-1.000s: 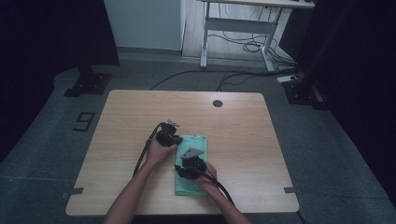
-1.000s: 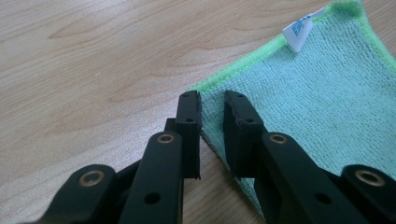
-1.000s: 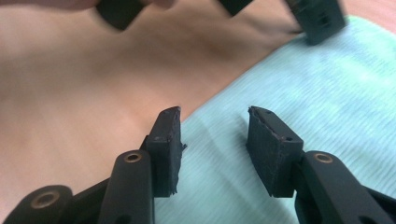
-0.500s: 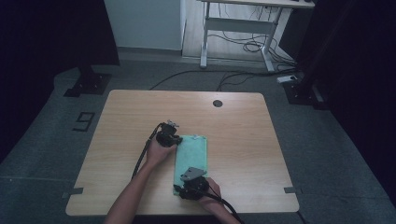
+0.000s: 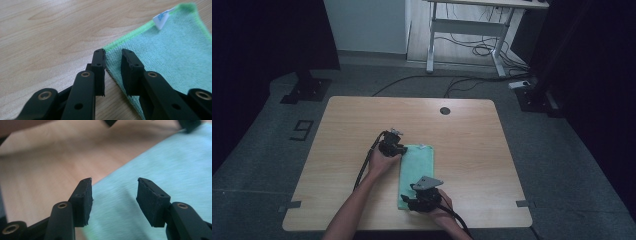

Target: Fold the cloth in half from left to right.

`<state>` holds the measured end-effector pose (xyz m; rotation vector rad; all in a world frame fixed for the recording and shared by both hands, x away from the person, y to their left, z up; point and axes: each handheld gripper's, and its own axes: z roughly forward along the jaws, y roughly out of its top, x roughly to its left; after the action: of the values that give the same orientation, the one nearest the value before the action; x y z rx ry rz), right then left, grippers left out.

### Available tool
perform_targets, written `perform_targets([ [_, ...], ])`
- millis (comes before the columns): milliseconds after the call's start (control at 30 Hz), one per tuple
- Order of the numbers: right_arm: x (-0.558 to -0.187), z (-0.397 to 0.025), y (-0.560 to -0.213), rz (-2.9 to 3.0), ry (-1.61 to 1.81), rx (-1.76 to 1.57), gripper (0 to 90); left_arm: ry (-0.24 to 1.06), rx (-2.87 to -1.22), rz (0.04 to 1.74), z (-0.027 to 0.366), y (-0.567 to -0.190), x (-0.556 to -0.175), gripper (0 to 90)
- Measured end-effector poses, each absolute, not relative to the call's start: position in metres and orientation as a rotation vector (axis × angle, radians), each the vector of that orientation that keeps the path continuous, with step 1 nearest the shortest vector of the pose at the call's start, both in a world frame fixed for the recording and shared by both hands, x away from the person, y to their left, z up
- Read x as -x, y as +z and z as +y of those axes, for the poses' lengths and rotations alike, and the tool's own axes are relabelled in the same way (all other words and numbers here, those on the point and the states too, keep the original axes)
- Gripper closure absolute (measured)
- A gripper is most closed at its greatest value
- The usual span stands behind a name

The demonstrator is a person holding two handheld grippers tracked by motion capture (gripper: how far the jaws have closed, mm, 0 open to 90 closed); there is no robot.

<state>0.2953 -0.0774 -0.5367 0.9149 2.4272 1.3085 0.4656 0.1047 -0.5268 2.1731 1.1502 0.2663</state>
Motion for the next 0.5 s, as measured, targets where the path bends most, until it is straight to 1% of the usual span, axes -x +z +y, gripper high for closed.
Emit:
perform_targets([
  [100,-0.306,-0.089,-0.532,2.374,1.315,-0.969,47.1,0.287,-2.151,1.119,0.107,-0.517,-0.461,70.9],
  [200,-0.32,-0.1,-0.529,2.344,1.294,-1.006,47.0,0.268,-2.126,1.098,0.11,-0.508,-0.458,67.7],
  [333,-0.337,-0.11,-0.527,2.315,1.263,-1.043,47.5,0.266,-2.121,1.092,0.115,-0.502,-0.455,57.9],
  [500,-0.354,-0.118,-0.527,2.297,1.238,-1.09,47.8,0.275,-2.12,1.071,0.119,-0.5,-0.451,51.7],
])
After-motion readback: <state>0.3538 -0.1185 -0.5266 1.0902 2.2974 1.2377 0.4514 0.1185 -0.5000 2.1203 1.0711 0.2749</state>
